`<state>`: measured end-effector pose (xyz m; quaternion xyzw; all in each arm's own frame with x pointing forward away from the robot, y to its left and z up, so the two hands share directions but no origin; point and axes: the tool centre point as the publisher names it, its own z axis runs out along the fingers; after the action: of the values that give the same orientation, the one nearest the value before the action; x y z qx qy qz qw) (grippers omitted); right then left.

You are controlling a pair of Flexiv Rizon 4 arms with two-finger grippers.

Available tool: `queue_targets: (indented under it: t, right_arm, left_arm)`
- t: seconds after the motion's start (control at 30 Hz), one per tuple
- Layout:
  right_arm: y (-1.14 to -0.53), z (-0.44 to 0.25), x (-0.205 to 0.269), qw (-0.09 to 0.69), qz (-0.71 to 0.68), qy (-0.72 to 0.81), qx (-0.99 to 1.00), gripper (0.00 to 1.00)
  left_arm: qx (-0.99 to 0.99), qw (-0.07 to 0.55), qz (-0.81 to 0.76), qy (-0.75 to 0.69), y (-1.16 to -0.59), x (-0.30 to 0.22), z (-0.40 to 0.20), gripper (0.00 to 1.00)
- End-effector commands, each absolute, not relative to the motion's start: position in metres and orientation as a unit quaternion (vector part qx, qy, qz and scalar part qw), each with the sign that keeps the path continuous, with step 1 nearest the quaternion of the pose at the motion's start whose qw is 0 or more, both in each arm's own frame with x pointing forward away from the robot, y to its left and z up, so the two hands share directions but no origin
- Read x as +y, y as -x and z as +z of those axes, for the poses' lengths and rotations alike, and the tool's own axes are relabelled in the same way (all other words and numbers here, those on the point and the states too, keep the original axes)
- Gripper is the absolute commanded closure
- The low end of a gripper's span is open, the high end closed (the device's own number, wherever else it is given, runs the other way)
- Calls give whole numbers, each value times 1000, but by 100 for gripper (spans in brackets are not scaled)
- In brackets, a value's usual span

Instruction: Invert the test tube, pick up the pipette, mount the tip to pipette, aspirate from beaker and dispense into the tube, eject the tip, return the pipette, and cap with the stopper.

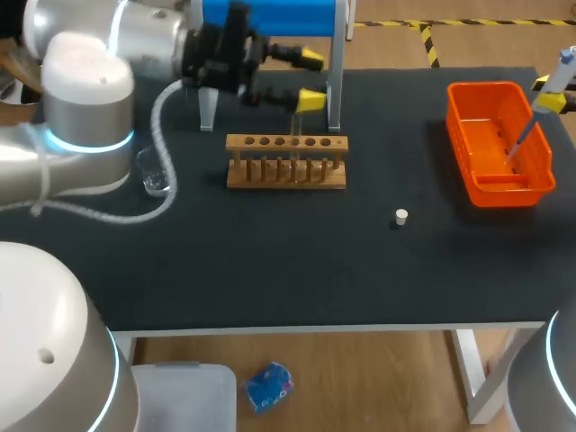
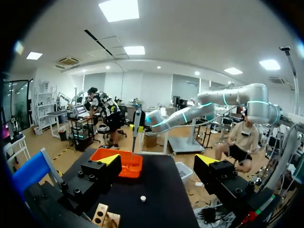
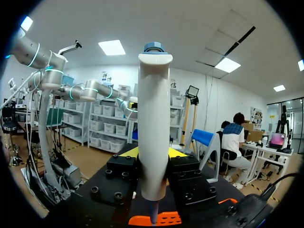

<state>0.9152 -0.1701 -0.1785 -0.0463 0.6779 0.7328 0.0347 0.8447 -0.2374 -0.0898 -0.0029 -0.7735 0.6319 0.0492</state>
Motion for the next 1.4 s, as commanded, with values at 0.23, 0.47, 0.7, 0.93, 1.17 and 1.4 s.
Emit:
queue_targets:
  t: [0.23, 0.47, 0.7, 0.93, 1.17, 1.4]
  right_arm:
    - [-916, -179, -172, 33, 733, 48, 678, 100]
    - [-916, -179, -172, 33, 733, 48, 678, 100]
    - [-915, -178, -175, 31, 731, 51, 680, 100]
    - [-916, -178, -181, 30, 731, 51, 680, 100]
    - [-915, -180, -185, 27, 729, 51, 682, 100]
    - [-915, -182, -188, 25, 726, 52, 686, 100]
  left_arm:
    - [-776, 71, 626, 32, -887, -344, -80, 0]
    - [-776, 72, 626, 30, -890, -363, -76, 0]
    - [-776, 72, 626, 30, -890, -363, -76, 0]
    - [-776, 72, 626, 30, -890, -363, -76, 0]
    - [-776, 72, 626, 30, -890, -363, -76, 0]
    - [-776, 72, 626, 30, -890, -363, -76, 0]
